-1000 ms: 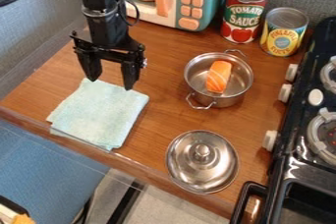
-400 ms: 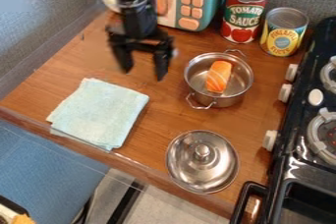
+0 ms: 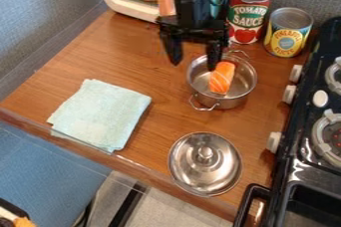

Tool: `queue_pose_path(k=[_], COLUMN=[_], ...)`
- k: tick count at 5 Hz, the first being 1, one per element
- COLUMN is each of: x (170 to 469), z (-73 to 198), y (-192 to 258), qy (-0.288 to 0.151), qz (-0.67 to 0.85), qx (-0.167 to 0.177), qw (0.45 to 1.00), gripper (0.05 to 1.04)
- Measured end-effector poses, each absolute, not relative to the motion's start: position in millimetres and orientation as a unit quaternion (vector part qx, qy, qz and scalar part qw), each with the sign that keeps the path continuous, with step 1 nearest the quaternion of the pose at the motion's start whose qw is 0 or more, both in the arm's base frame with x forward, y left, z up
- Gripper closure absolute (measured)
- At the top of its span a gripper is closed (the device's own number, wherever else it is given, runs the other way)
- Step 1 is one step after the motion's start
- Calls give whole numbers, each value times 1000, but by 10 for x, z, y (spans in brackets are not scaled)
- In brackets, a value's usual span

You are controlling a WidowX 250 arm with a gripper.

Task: Picks the orange thing and puts it on the blue cloth

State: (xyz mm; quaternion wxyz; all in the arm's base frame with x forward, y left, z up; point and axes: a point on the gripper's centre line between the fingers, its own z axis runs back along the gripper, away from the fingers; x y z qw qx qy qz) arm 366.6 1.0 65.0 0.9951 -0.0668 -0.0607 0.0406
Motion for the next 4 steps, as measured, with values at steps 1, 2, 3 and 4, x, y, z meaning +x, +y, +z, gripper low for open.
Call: queue_pose_path(k=[1, 2, 3, 4], x=[3725, 3806, 3869, 3940], z=[637, 588, 529, 397], y=[-126, -178, -248, -333], qy=[-82, -102, -116, -114], qz=[51, 61, 65, 62], qx=[-57, -49, -40, -38], qw=[994, 992, 990, 991], gripper=[85, 85, 85, 85])
